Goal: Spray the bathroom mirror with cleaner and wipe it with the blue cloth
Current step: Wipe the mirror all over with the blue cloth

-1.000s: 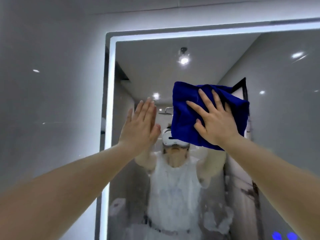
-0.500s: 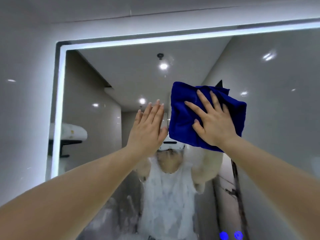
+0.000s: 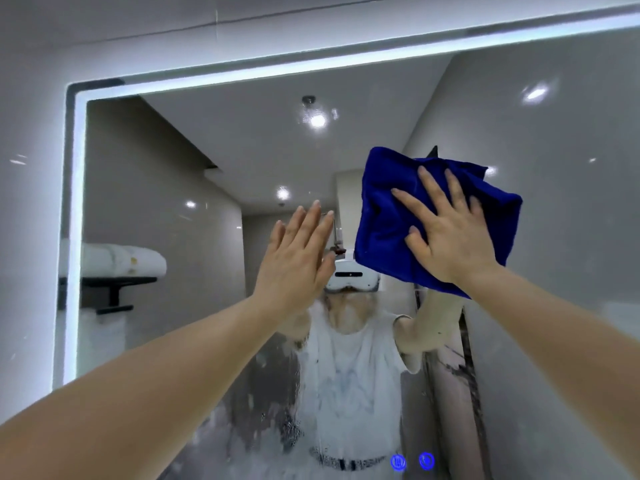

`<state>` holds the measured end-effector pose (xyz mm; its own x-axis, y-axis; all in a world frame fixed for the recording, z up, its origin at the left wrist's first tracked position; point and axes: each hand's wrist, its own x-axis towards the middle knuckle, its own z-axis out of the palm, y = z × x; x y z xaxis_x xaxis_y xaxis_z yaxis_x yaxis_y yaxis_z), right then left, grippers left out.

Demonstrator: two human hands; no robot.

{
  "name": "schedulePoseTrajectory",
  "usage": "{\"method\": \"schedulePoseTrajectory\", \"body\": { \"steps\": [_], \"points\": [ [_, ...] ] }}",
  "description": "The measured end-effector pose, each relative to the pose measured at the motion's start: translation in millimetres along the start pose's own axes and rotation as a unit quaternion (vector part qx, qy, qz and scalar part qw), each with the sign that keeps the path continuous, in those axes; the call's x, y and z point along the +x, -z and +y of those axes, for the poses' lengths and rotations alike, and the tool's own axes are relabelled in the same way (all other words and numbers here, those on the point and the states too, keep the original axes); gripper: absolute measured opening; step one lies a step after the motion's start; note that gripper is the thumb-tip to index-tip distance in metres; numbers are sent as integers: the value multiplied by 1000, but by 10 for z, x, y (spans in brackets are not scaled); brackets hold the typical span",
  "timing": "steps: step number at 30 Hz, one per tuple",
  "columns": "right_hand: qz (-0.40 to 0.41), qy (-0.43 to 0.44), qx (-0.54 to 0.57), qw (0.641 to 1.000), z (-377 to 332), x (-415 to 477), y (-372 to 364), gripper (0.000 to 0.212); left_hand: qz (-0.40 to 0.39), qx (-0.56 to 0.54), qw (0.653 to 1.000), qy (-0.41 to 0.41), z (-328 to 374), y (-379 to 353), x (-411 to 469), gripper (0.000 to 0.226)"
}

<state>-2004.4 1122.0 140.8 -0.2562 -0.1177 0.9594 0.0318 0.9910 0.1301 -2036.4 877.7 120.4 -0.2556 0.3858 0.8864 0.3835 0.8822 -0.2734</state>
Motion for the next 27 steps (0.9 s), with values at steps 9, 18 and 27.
{"method": "schedulePoseTrajectory", "body": {
  "steps": [9,18,27],
  "points": [
    [-4,-3,-5,1000,14,-12,-9,60,48,-4,999,21,212,-251,36,59],
    [1,34,-14,999,655,-126,32,60,17,34,999,1,455,-56,132,59],
    [-2,60,-16,998,1644,-274,159,59,34,87,996,-1,1488,-163,566,59]
  ]
}}
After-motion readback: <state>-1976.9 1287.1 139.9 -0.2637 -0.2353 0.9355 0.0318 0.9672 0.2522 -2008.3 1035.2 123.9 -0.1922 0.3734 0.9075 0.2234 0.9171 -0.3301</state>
